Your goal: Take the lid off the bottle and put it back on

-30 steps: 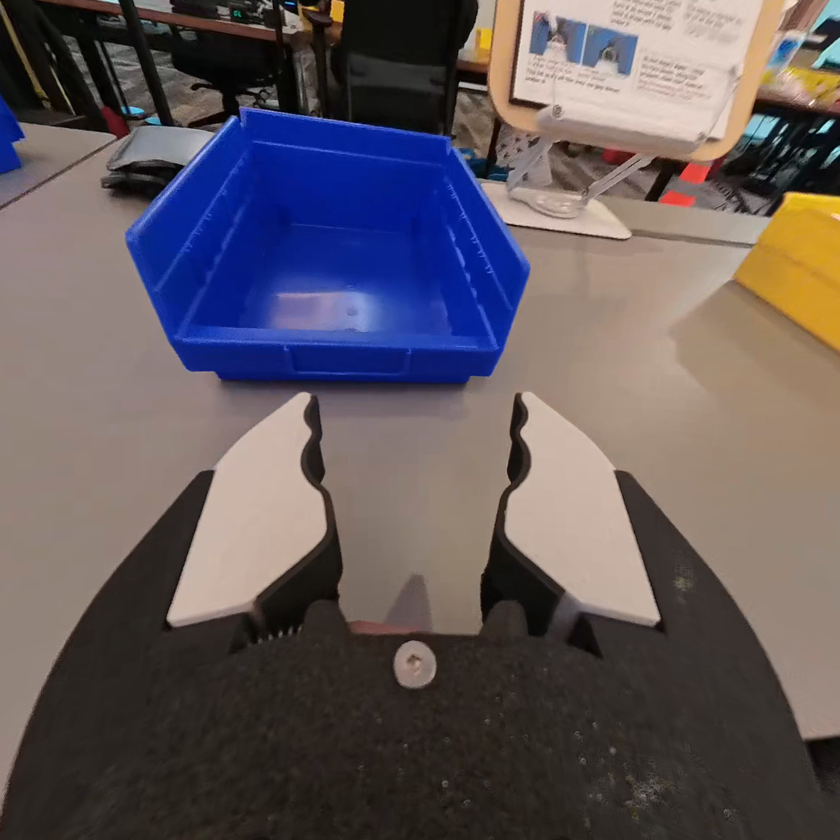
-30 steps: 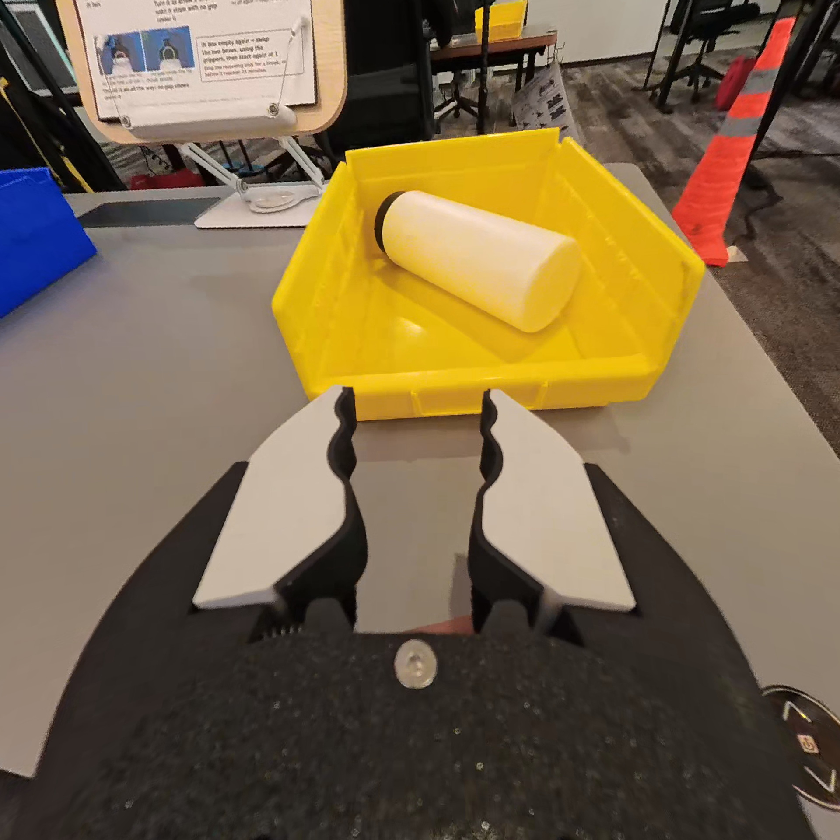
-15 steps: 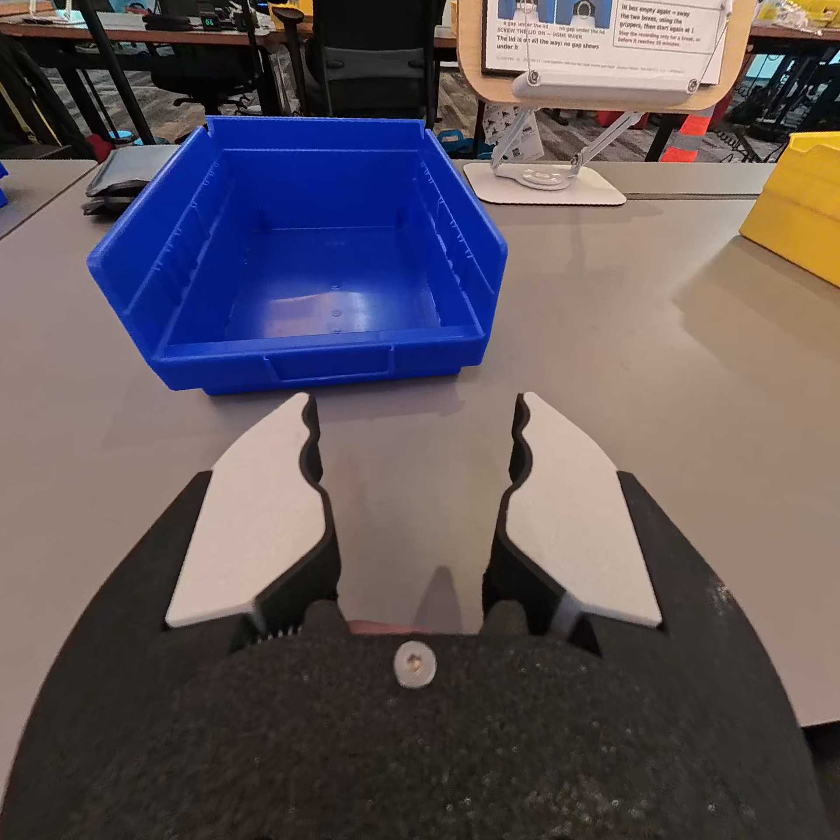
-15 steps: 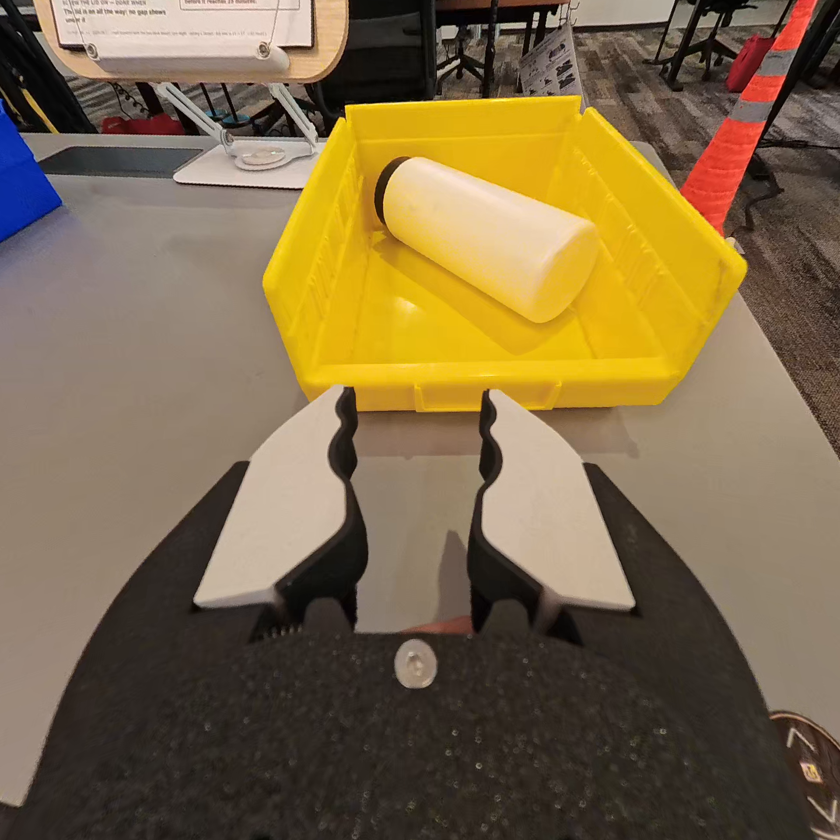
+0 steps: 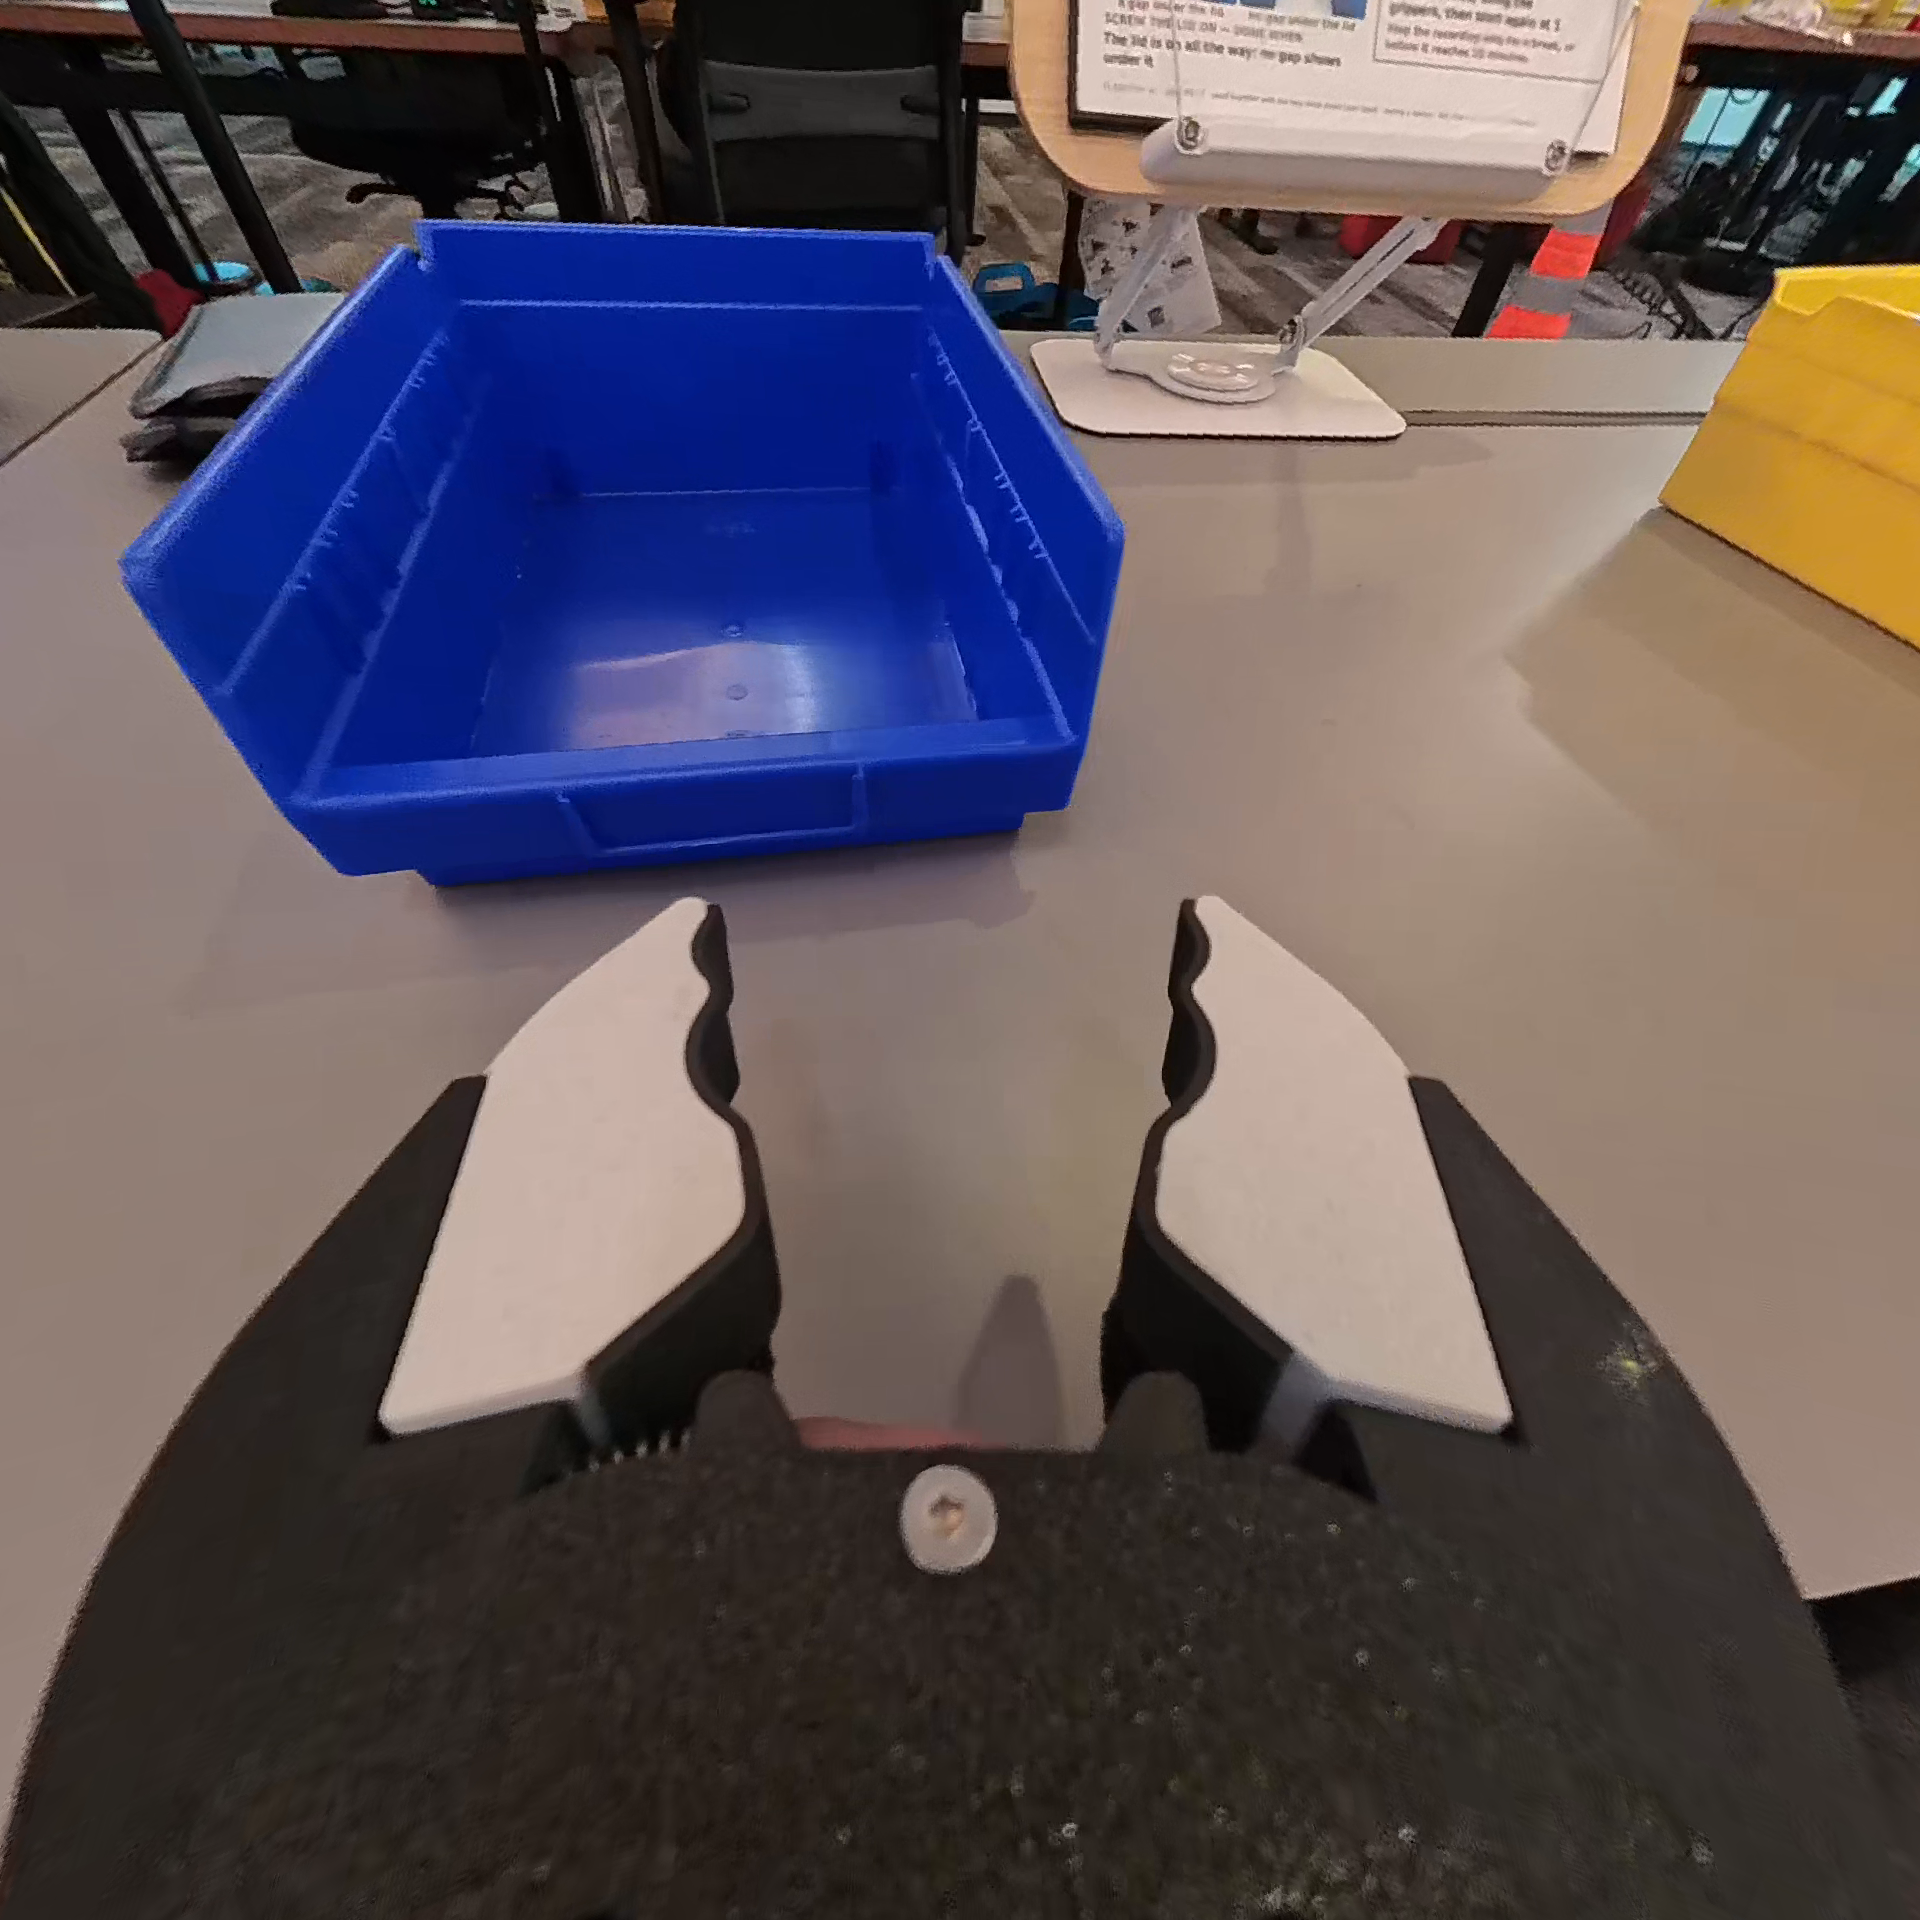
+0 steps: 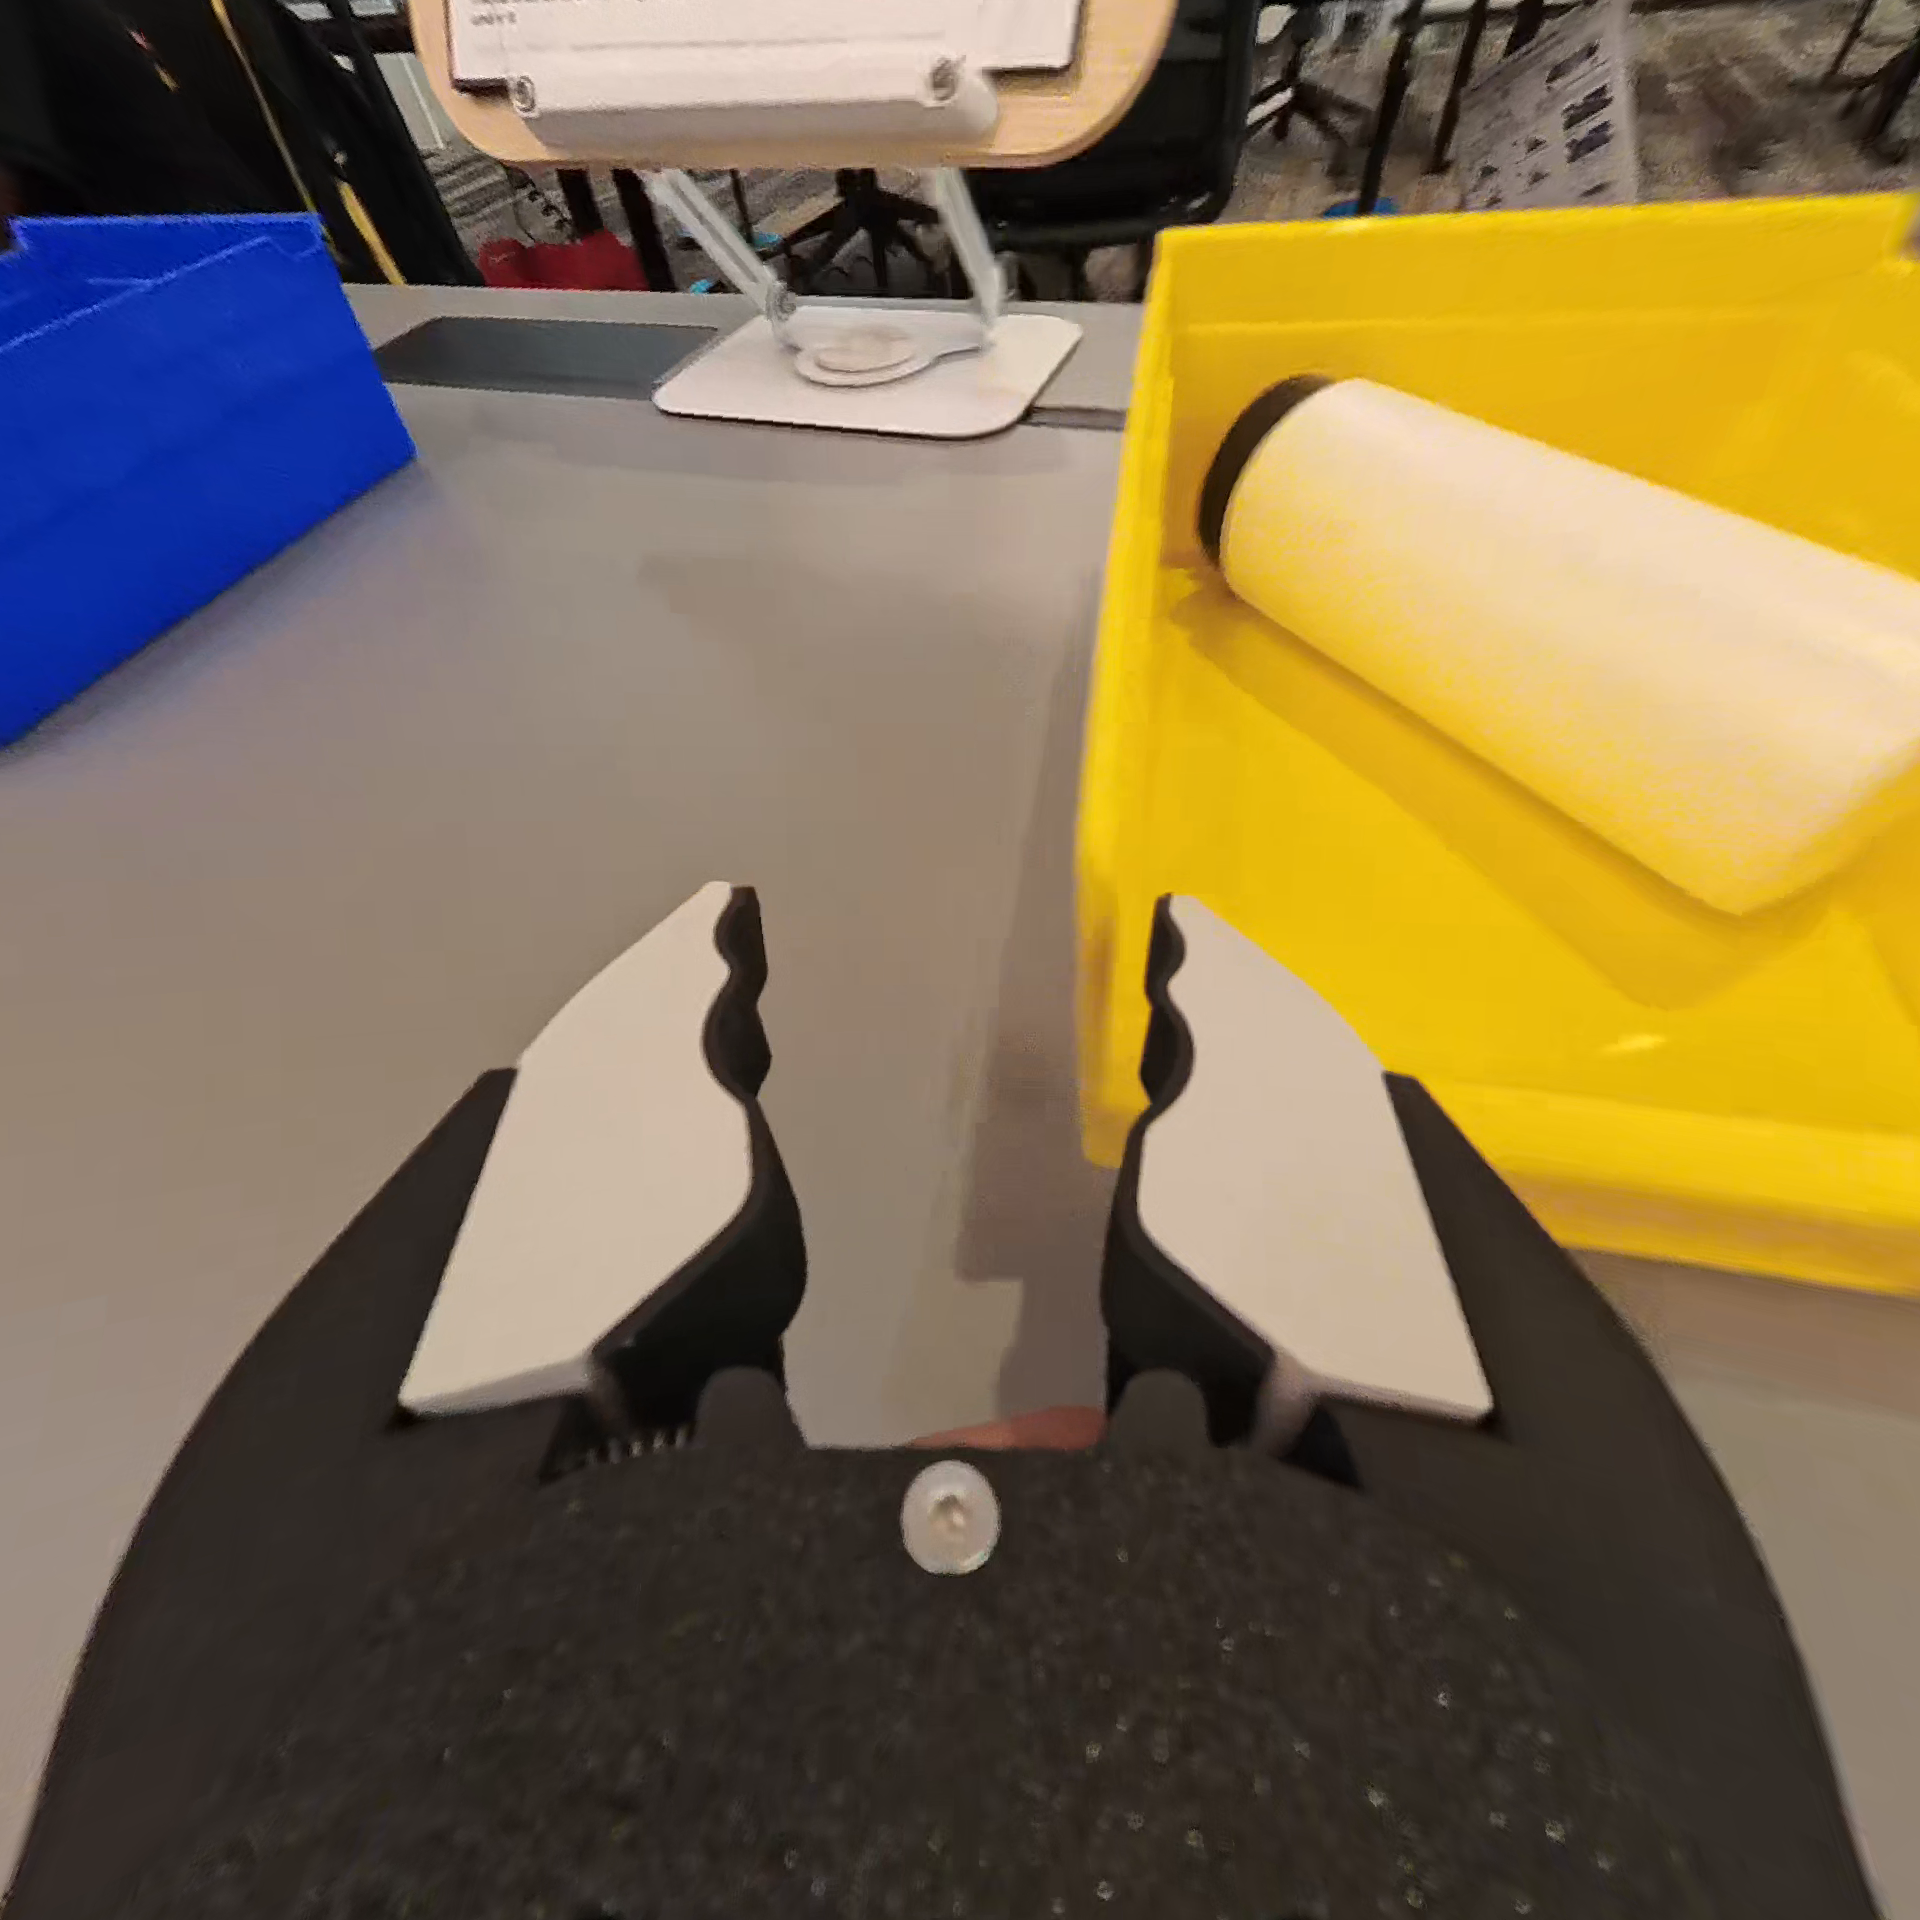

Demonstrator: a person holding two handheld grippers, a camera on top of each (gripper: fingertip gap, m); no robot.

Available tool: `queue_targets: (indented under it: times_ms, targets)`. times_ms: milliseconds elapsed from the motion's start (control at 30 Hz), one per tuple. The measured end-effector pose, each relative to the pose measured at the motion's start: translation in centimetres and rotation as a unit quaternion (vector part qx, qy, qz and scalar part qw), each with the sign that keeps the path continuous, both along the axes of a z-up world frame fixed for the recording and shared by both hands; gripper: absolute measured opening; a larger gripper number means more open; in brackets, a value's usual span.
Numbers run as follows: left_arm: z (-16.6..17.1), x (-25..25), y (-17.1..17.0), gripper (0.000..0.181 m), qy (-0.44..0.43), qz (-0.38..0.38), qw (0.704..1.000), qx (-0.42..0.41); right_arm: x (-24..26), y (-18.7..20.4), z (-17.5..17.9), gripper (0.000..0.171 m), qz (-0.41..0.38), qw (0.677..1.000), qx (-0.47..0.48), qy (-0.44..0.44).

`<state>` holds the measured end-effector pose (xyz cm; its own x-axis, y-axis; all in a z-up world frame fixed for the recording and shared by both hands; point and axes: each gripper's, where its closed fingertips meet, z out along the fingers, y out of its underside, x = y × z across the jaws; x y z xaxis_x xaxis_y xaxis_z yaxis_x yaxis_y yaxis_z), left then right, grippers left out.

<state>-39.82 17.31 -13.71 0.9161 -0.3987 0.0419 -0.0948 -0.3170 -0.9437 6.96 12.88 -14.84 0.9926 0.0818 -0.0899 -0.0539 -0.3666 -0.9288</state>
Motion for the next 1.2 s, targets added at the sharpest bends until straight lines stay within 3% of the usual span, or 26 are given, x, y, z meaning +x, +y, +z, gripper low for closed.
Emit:
queue_targets:
  times_ms: [67,167,200,333,467,600,700,733,767,833,967,1033,1067,1100,1200]
  targets:
    - [0.0,0.6,-0.2,0.081,0.012,-0.01,1.0,0.005,-1.9,1.2,-0.2,0.077,0.017,0.999,-0.005,0.031]
    - [0.2,3.3,-0.7,0.086,0.013,-0.049,0.999,0.015,-6.3,2.0,0.2,0.071,0.099,0.994,-0.001,0.047]
    - [0.3,4.9,-1.1,0.088,0.003,-0.074,0.997,0.013,-7.5,1.9,0.5,0.062,0.124,0.991,0.008,0.04]
    - [1.6,13.7,-2.9,0.087,-0.035,-0.184,0.982,0.03,-9.9,-0.4,1.6,0.063,0.172,0.984,0.042,-0.015]
    - [2.0,24.8,-2.5,0.087,-0.019,-0.271,0.962,0.024,-7.8,-3.6,1.9,0.062,0.122,0.99,0.057,-0.038]
    - [0.9,33.6,2.9,0.077,0.044,-0.254,0.965,0.038,-3.1,-5.3,4.8,0.057,0.008,0.992,0.12,-0.032]
    - [-2.0,37.6,6.1,0.076,0.055,-0.257,0.964,-0.045,-0.1,-5.7,4.1,0.062,-0.061,0.992,0.114,0.002]
    - [-2.6,38.5,6.8,0.074,0.048,-0.259,0.962,-0.069,0.8,-5.7,3.5,0.064,-0.084,0.991,0.106,-0.001]
    - [-3.0,39.2,7.0,0.06,0.037,-0.268,0.959,-0.089,1.7,-5.7,3.4,0.057,-0.111,0.987,0.114,-0.012]
    - [-2.9,40.0,6.7,0.006,0.004,-0.281,0.952,-0.122,2.7,-5.5,1.9,0.062,-0.142,0.987,0.07,-0.039]
    - [-3.0,39.4,6.3,0.003,0.038,-0.25,0.962,-0.105,5.4,-5.5,0.2,0.055,-0.243,0.969,0.018,-0.036]
    - [-2.9,38.8,5.5,0.003,0.045,-0.24,0.965,-0.097,5.1,-4.6,-0.7,0.052,-0.235,0.972,0.003,0.017]
    - [-2.9,38.5,5.1,0.003,0.047,-0.236,0.966,-0.093,4.7,-4.1,-1.4,0.047,-0.224,0.974,-0.012,0.041]
    - [-2.8,38.0,4.6,0.003,0.05,-0.233,0.967,-0.086,4.4,-3.7,-2.0,0.024,-0.218,0.974,-0.03,0.051]
    - [-2.3,35.7,3.8,0.005,0.047,-0.209,0.974,-0.07,3.9,-3.2,-2.0,0.014,-0.234,0.97,-0.055,0.047]
